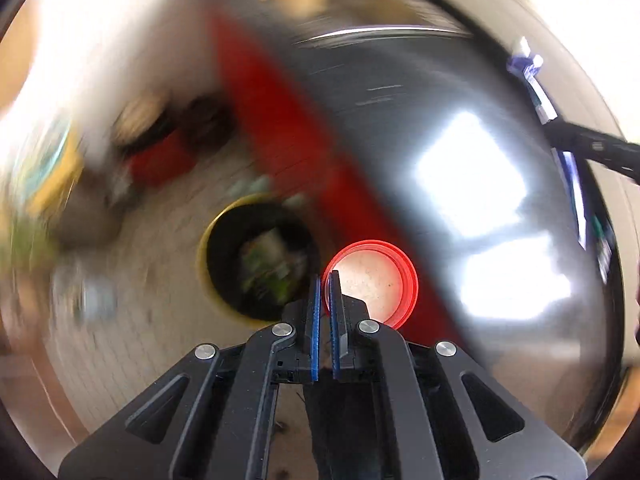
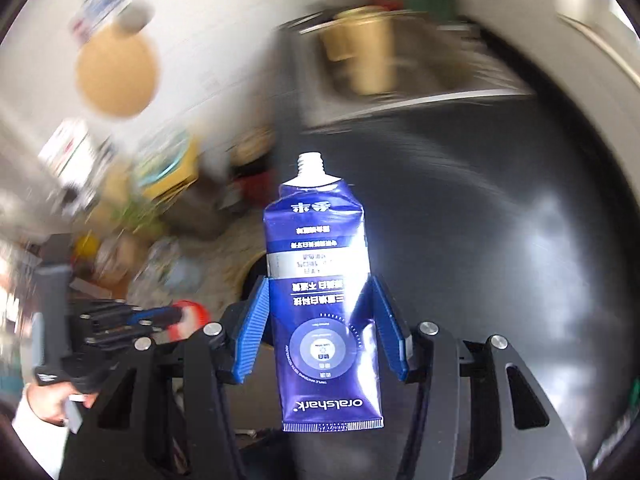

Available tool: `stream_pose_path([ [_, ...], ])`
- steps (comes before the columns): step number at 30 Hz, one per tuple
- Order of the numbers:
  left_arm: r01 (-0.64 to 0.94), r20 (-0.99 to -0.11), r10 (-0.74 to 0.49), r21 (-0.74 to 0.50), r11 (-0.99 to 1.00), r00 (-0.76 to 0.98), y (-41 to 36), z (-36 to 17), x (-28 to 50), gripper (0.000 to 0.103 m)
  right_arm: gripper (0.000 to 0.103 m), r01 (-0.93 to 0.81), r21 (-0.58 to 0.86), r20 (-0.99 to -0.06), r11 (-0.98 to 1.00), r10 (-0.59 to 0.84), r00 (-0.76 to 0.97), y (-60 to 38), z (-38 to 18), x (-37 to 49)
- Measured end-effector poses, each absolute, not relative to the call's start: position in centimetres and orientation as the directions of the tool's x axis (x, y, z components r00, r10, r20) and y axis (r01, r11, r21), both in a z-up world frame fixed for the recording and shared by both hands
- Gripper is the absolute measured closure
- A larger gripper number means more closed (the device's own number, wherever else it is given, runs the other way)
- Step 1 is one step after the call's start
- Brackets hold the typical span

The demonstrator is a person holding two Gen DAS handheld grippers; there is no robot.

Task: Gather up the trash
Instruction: 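Carry red lid and purple tube over the bin and open both tools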

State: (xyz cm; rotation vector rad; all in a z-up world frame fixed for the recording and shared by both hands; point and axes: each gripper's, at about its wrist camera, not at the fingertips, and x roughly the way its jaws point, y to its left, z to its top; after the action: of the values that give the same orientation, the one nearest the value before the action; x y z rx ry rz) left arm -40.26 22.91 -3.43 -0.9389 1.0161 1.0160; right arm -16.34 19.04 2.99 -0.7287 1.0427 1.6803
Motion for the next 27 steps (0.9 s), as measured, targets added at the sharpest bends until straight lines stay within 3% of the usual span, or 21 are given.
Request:
stream_pose_path([
  [6,-0.975,-0.967,0.127,-0.218,0.051,0.223,25.0,-12.6,-47.2,0.100,0.052,-0.912,0.221,-0.924,-0.347,0.225,-0.309,26.0,-4.4,-32.6],
  [11,-0.964,-0.962,0.069,-0.265,-0.015,0.263,26.6,-20.5,-47.4,0.100,0.052,-0.910,0.198,-0.960,-0.364,0.115,-0.255,29.3,-13.2,-36.9],
  [16,-0.964,-0.964,0.049,-0.263,-0.023,0.262,27.2,-24.0,-46.8,0.099,0.051,-0.911,0.217,-0.963,-0.352,0.074,-0.258,31.1,-17.6,-36.4],
  [17,-0.964,-0.964,0.063,-0.262,-0.033,0.260,27.1,-24.1,-47.0,0.096,0.050,-0.910,0.219,-0.963,-0.352,0.073,-0.260,31.3,-17.7,-36.4],
  [18,-0.965,-0.964,0.074,-0.260,-0.043,0.257,27.1,-23.9,-47.3,0.074,0.043,-0.910,0.221,-0.961,-0.350,0.081,-0.264,31.2,-17.4,-36.4],
  [19,-0.965,-0.964,0.090,-0.256,-0.054,0.251,27.2,-23.5,-47.5,0.029,0.036,-0.909,0.228,-0.957,-0.350,0.093,-0.276,31.3,-16.8,-36.3],
  [20,-0.969,-0.966,0.125,-0.235,-0.072,0.225,26.8,-22.4,-47.9,0.011,0.028,-0.907,0.233,-0.948,-0.350,0.125,-0.292,31.1,-15.5,-36.1],
  [23,-0.972,-0.956,0.216,-0.220,-0.084,0.198,25.6,-18.7,-48.7,0.007,0.027,-0.893,0.276,-0.908,-0.355,0.209,-0.363,30.4,-10.4,-34.8],
  [26,-0.979,-0.944,0.289,-0.189,-0.079,0.159,24.7,-14.2,-48.6,0.007,0.006,-0.891,0.327,-0.833,-0.314,0.350,-0.429,28.3,-4.0,-30.4],
  [27,-0.985,-0.945,0.295,-0.165,-0.047,0.144,24.8,-12.9,-47.9,0.007,0.007,-0.899,0.327,-0.817,-0.291,0.392,-0.424,27.4,-2.7,-28.6],
])
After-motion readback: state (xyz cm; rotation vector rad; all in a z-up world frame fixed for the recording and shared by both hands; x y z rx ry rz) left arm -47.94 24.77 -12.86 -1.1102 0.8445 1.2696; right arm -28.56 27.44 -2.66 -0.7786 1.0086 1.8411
